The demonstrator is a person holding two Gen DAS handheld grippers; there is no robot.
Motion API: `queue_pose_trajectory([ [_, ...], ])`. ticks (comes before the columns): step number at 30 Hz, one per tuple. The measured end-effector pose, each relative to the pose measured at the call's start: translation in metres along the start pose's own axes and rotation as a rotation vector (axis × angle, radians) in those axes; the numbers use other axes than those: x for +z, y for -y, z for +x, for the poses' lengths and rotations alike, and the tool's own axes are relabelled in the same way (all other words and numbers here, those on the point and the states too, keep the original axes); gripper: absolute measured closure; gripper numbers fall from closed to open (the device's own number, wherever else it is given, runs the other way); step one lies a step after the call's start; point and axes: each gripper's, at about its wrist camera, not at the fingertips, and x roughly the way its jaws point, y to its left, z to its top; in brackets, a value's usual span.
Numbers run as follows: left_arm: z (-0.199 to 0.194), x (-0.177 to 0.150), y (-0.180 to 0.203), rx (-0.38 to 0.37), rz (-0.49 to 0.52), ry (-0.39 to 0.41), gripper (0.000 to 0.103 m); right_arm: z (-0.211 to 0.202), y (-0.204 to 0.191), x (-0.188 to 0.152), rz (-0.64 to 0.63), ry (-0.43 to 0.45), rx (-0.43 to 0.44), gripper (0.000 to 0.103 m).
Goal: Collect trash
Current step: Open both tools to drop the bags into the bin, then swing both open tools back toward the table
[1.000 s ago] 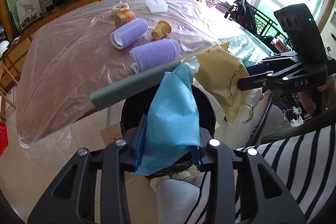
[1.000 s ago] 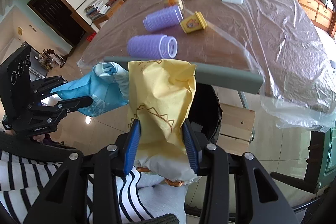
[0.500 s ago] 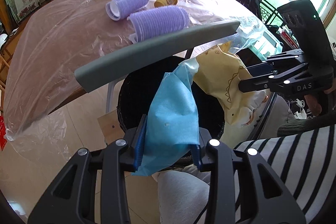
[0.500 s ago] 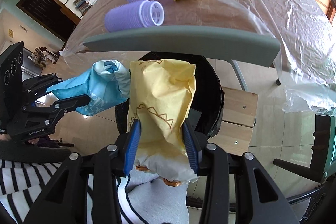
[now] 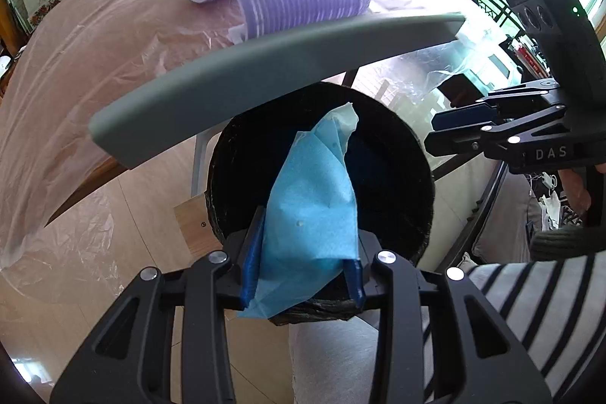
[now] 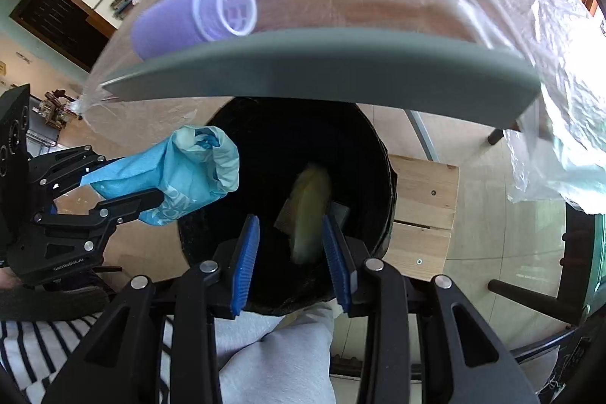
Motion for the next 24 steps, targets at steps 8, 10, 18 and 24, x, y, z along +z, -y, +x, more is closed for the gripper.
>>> queue_pose_trajectory([
  [8, 0.023, 0.001, 0.003, 0.002, 0.021, -0.045, 0.056, 0.011, -0.003, 0.005, 0.007, -0.017, -0.003, 0.068],
  [10, 0.026, 0.001, 0.006, 0.003, 0.019, -0.040, 0.047, 0.014, -0.005, 0.006, 0.008, -0.023, -0.005, 0.068],
  [18, 0.021, 0.001, 0.016, 0.039, 0.052, -0.010, 0.016, 0.014, -0.009, 0.008, 0.020, -0.034, -0.004, 0.044],
  [24, -0.027, -0.004, 0.014, -0.001, 0.041, 0.102, 0.015, -0.041, -0.017, -0.004, 0.007, 0.110, 0.066, 0.031],
])
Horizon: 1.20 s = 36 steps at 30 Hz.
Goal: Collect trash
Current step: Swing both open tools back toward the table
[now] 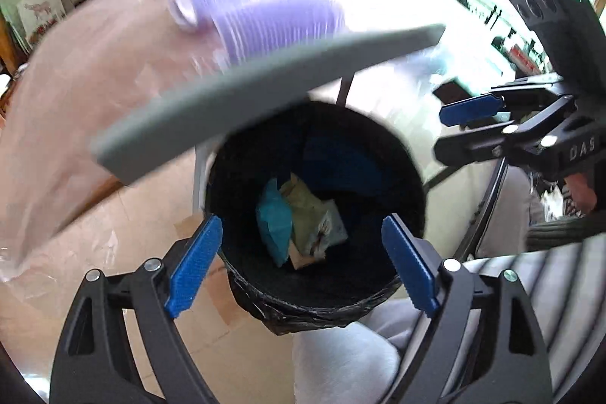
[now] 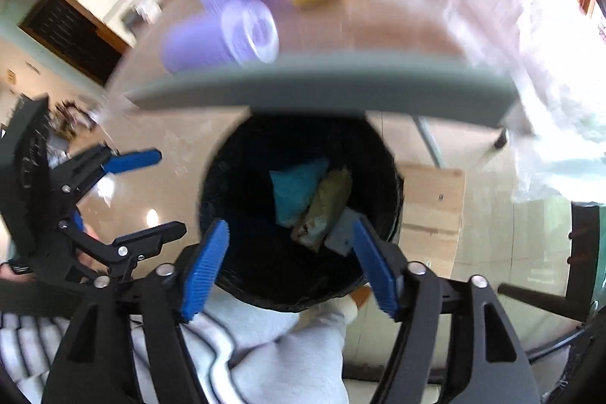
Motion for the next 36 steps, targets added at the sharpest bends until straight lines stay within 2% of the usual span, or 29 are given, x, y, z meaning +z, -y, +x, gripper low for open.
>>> queue_pose_trajectory([
  [1, -0.017, 0.002, -0.001, -0.003, -0.008, 0.051, 0.013, -0.017, -0.002, 0.002, -0.007, 0.056, 0.010, 0.028],
  [2, -0.029, 0.005, -0.001, 0.002, -0.014, 0.089, 0.008, -0.031, -0.005, 0.004, -0.015, 0.109, 0.007, 0.020],
  [3, -0.043, 0.009, -0.003, 0.015, -0.022, 0.139, 0.006, -0.050, -0.010, 0.008, -0.031, 0.183, -0.003, 0.009],
  [4, -0.061, 0.015, -0.005, 0.039, -0.031, 0.209, 0.004, -0.074, -0.016, 0.012, -0.058, 0.288, -0.006, 0.004],
  [6, -0.087, 0.030, -0.009, 0.083, -0.054, 0.326, 0.002, -0.114, -0.029, 0.018, -0.114, 0.492, -0.003, 0.004],
  [8, -0.110, 0.048, -0.017, 0.130, -0.100, 0.433, 0.002, -0.147, -0.043, 0.029, -0.158, 0.691, -0.039, 0.004],
  [9, -0.114, 0.054, -0.022, 0.137, -0.119, 0.449, 0.002, -0.154, -0.047, 0.035, -0.162, 0.738, -0.067, 0.004],
  [10, -0.117, 0.064, -0.027, 0.139, -0.151, 0.460, 0.002, -0.159, -0.051, 0.046, -0.153, 0.771, -0.129, 0.004],
  [11, -0.119, 0.073, -0.034, 0.135, -0.175, 0.455, 0.002, -0.160, -0.054, 0.054, -0.145, 0.778, -0.184, 0.004],
  [13, -0.118, 0.089, -0.042, 0.119, -0.192, 0.462, 0.002, -0.154, -0.055, 0.072, -0.146, 0.731, -0.222, 0.004],
  [16, -0.117, 0.113, -0.050, 0.132, -0.180, 0.471, 0.002, -0.141, -0.051, 0.102, -0.131, 0.673, -0.207, 0.004],
  [19, -0.108, 0.131, -0.061, 0.130, -0.161, 0.444, 0.002, -0.125, -0.042, 0.131, -0.087, 0.590, -0.218, 0.004],
  [22, -0.091, 0.148, -0.073, 0.097, -0.142, 0.409, 0.002, -0.102, -0.029, 0.161, -0.039, 0.487, -0.278, 0.004],
  [27, -0.047, 0.183, -0.093, 0.111, -0.107, 0.280, 0.002, -0.054, 0.026, 0.207, 0.141, 0.339, -0.347, 0.013],
  [29, -0.024, 0.198, -0.104, 0.083, -0.100, 0.233, 0.002, -0.037, 0.041, 0.221, 0.185, 0.308, -0.351, 0.015],
  [33, 0.010, 0.220, -0.120, 0.040, -0.091, 0.167, 0.002, -0.005, 0.058, 0.242, 0.210, 0.256, -0.383, 0.019],
  [36, 0.035, 0.239, -0.133, 0.008, -0.092, 0.127, 0.007, 0.013, 0.065, 0.257, 0.215, 0.222, -0.393, 0.023],
])
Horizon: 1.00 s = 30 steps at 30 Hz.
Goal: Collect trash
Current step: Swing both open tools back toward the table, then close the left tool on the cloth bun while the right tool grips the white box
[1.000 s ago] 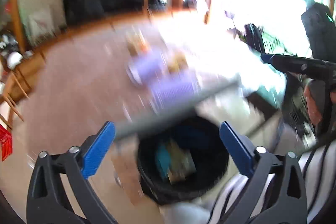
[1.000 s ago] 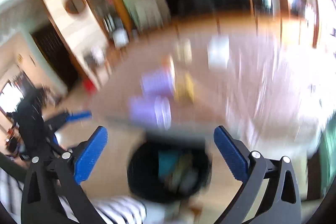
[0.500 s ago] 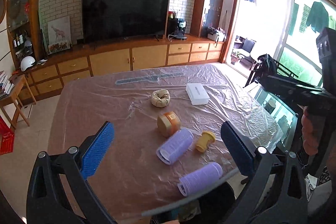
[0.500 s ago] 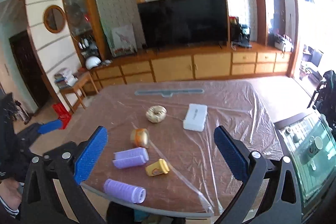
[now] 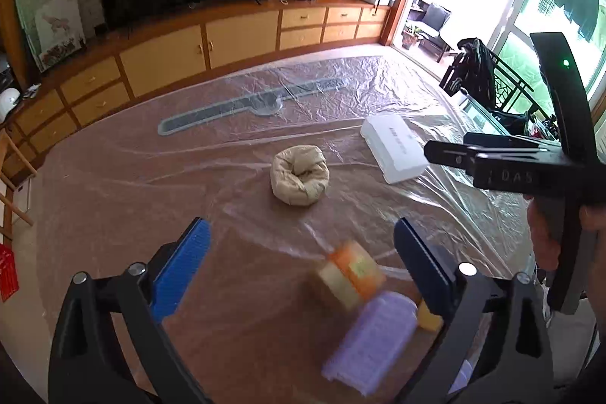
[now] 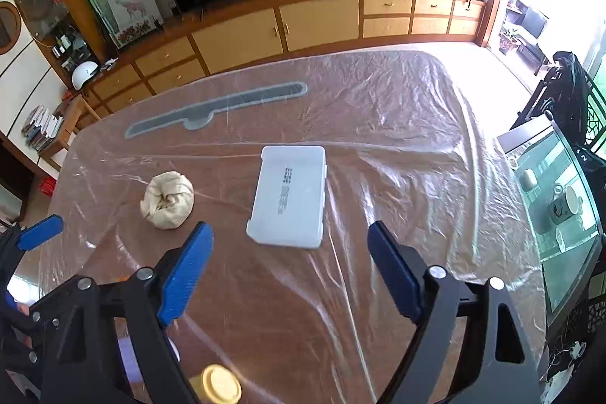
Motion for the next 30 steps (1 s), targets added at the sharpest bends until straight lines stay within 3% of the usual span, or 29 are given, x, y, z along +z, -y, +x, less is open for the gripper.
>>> queue_pose_trajectory([
  [10, 0.059, 0.024, 0.006, -0.013, 0.124, -0.085, 0.013, 0.042, 0.001, 0.016, 0.038, -0.062, -0.005, 0.024],
  [19, 0.074, 0.030, 0.002, -0.031, 0.124, -0.099, 0.018, 0.057, 0.002, 0.016, 0.050, -0.097, -0.005, 0.029],
  [27, 0.086, 0.031, 0.003, -0.022, 0.139, -0.115, 0.044, 0.060, -0.005, 0.017, 0.031, -0.099, -0.034, 0.048],
  [30, 0.088, 0.029, 0.003, -0.007, 0.154, -0.114, 0.051, 0.061, -0.007, 0.017, 0.030, -0.095, -0.031, 0.049],
])
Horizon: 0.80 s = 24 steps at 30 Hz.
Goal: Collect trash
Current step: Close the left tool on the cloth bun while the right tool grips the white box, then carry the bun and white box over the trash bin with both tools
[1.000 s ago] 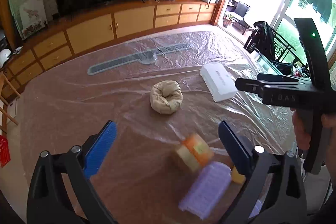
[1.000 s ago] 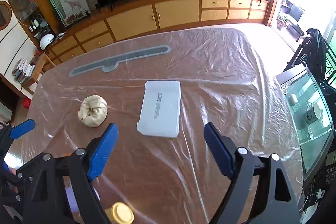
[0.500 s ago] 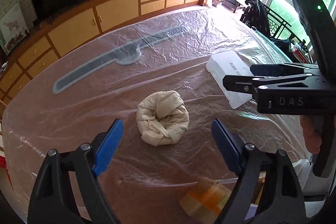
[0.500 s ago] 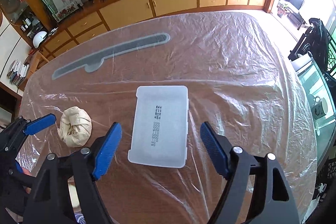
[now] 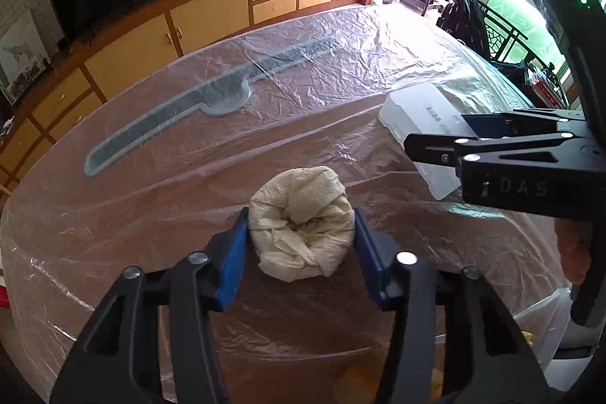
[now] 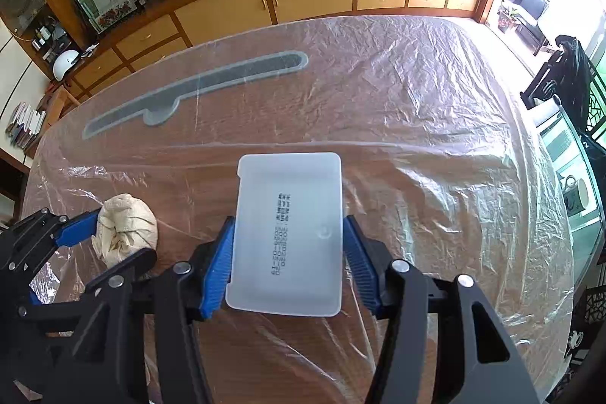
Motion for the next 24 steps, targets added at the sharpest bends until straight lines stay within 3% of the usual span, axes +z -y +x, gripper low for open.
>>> queue_pose_trajectory([
  [7, -0.006, 0.000, -0.005, 0.016, -0.029, 0.024, 0.051, -0.009, 0.007, 0.000, -0.002, 0.035, 0.011, 0.049],
  [24, -0.063, -0.018, -0.010, 0.096, -0.100, 0.126, 0.051, -0.057, 0.013, -0.009, -0.036, 0.098, 0.094, 0.049],
])
